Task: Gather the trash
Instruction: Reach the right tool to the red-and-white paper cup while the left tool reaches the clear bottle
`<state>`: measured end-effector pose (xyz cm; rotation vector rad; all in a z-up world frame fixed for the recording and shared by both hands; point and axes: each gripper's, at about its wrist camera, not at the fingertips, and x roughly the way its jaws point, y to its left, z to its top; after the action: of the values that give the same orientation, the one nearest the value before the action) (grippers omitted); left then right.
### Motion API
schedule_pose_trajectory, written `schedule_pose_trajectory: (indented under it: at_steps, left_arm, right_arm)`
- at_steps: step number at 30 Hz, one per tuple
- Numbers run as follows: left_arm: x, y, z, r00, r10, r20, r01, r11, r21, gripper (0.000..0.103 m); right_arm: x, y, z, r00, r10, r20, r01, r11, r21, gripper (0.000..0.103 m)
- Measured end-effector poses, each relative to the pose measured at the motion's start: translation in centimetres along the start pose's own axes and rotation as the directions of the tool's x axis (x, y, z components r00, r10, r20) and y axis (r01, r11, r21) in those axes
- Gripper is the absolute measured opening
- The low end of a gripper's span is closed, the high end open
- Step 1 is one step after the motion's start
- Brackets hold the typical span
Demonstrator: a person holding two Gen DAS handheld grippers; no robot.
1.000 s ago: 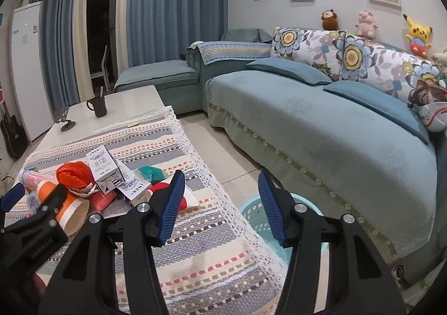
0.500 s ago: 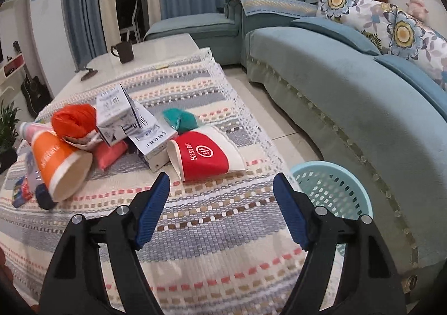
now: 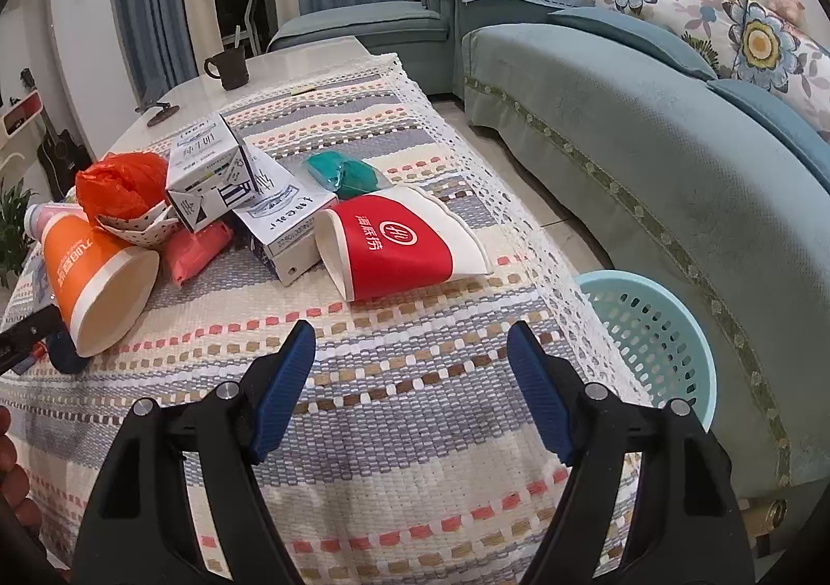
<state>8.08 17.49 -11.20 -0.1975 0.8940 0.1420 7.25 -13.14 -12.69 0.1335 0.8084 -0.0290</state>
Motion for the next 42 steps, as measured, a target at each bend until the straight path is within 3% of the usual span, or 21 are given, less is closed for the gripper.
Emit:
schedule_pose_trajectory:
  at_steps: [2, 8, 11, 15, 23, 26, 32, 35, 36, 38, 40, 42]
  left_arm:
    - [0.0, 1.1, 0.0, 0.999, -0.041, -0.014, 0.041, 0.999, -0.036, 0.082]
    - [-1.1, 3.1, -0.3, 1.0, -0.019, -0.022, 0.019, 0.999, -0.038, 0.08]
    - [-1.2, 4.6, 0.5, 0.992, -0.12, -0.028, 0.117, 0.987, -0.112, 0.08]
    - [0.3, 4.4, 2.1, 0.986, -0.162, -0.048, 0.151, 0.973, -0.174, 0.08]
    - [4.0, 2.7, 3.2, 0.99, -0.051, -0.131, 0.033, 0.99, -0.138, 0.074]
    - [4.5, 1.6, 3.3, 0.993, 0.001, -0.118, -0.011, 0.996, -0.087, 0.071]
    - [3.2, 1.6, 2.3, 0.997, -0.023, -0.072, 0.018, 0.997, -0.073, 0.067]
    - [2.4, 1.6, 1.7, 0.996, -0.049, -0.07, 0.044, 0.997, -0.062, 0.067]
    - [2.0, 1.7, 1.5, 0.996, -0.057, -0.066, 0.053, 0.997, -0.058, 0.067]
    - [1.2, 1.6, 1.5, 0.995, -0.084, -0.053, 0.082, 0.996, -0.045, 0.067]
    - [0.5, 1.5, 1.4, 0.993, -0.107, -0.04, 0.105, 0.994, -0.041, 0.067]
    - [-0.1, 1.4, 1.3, 0.992, -0.127, -0.025, 0.126, 0.991, -0.04, 0.067]
  right_arm:
    - [0.0, 0.0, 0.0, 1.0, 0.001, 0.002, -0.001, 1.0, -0.001, 0.072]
    - [0.0, -0.5, -0.2, 1.0, 0.011, -0.003, -0.011, 1.0, 0.011, 0.072]
    - [0.1, -0.7, -0.1, 1.0, 0.015, -0.004, -0.015, 1.0, 0.021, 0.072]
    - [0.2, -0.7, 0.0, 1.0, 0.015, -0.007, -0.014, 1.0, 0.022, 0.072]
    - [0.5, -0.6, 0.8, 1.0, 0.025, 0.014, -0.025, 1.0, 0.004, 0.072]
    - [1.4, -1.1, 1.3, 0.999, 0.042, -0.007, -0.042, 0.999, 0.029, 0.072]
    - [3.5, -0.7, 2.7, 0.994, 0.098, -0.055, -0.095, 0.994, 0.056, 0.072]
    - [4.3, -0.6, 3.3, 0.995, 0.065, -0.07, -0.061, 0.996, 0.064, 0.072]
    - [4.4, -0.8, 3.3, 0.995, 0.063, -0.071, -0.059, 0.996, 0.069, 0.07]
    - [4.4, -1.4, 3.1, 0.995, 0.068, -0.071, -0.063, 0.996, 0.069, 0.049]
    - [4.3, -2.5, 2.7, 0.995, 0.056, -0.081, -0.05, 0.997, 0.067, 0.04]
    - [4.1, -4.3, 2.3, 0.996, 0.029, -0.081, -0.023, 0.996, 0.085, 0.039]
